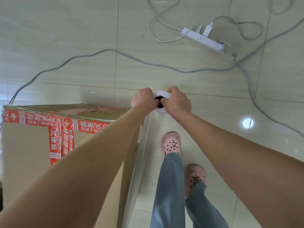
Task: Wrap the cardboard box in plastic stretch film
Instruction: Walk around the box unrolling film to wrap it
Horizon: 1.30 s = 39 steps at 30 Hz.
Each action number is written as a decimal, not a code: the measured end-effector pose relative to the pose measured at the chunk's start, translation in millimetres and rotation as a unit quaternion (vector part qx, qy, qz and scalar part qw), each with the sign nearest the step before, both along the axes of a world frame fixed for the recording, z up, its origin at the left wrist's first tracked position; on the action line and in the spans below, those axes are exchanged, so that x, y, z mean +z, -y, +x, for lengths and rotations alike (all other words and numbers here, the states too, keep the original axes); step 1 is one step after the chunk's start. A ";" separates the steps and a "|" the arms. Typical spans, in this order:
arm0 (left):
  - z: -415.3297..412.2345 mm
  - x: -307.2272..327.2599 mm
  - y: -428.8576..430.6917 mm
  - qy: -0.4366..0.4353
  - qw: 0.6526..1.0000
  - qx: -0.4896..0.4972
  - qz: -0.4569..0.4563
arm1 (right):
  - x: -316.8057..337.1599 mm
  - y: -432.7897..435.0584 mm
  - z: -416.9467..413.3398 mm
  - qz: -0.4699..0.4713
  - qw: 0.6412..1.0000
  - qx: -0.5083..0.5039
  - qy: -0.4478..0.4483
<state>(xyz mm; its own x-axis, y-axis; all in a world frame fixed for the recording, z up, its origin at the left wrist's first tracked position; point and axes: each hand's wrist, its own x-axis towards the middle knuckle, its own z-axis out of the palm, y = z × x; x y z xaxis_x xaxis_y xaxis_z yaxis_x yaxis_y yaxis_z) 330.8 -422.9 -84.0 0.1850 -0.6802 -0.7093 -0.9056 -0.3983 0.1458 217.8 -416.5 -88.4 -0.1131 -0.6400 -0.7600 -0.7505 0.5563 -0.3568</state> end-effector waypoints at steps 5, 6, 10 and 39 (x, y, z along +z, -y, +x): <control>18.4 -1.9 0.5 -0.013 0.999 0.045 0.014 | 1.4 1.4 21.9 0.152 0.930 -0.273 0.193; 21.5 -1.1 2.5 -0.016 0.999 0.049 0.015 | 0.2 3.4 25.1 0.140 0.928 -0.283 0.198; 43.3 6.6 14.1 -0.033 0.996 0.081 0.026 | -1.2 15.1 43.5 0.083 0.948 -0.234 0.197; 113.6 0.6 61.3 0.005 0.956 0.291 0.030 | -2.7 99.5 123.0 0.188 0.957 -0.138 0.174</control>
